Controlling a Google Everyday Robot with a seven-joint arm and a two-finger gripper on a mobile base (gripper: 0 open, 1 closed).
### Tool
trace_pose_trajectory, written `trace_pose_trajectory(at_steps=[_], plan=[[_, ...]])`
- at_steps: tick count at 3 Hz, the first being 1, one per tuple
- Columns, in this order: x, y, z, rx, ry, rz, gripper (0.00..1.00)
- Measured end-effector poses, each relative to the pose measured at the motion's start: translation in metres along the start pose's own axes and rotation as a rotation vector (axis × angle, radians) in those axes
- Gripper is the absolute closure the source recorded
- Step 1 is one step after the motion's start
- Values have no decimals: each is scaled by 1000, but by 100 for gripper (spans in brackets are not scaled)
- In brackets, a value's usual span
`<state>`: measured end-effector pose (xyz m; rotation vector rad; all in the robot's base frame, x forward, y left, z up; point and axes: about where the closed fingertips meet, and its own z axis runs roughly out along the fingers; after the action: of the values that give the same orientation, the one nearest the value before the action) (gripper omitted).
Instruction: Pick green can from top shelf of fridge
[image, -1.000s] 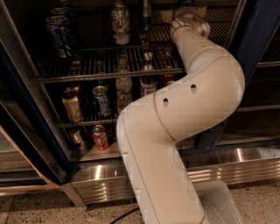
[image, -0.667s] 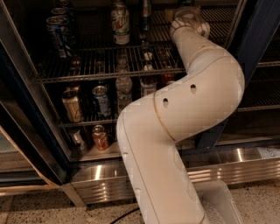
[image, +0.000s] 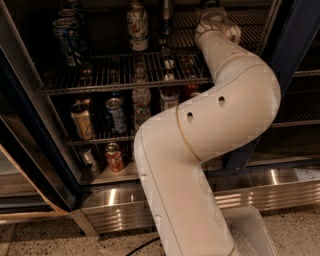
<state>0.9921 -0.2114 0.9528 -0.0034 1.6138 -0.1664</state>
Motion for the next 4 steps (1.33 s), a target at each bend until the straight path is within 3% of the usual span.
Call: trace_pose_trajectory(at_steps=[1, 3, 4], plan=[[0, 0, 0, 0, 0, 0, 95], [-5, 6, 1, -2, -10, 0, 100], [-13, 3, 0, 0, -8, 30, 100]])
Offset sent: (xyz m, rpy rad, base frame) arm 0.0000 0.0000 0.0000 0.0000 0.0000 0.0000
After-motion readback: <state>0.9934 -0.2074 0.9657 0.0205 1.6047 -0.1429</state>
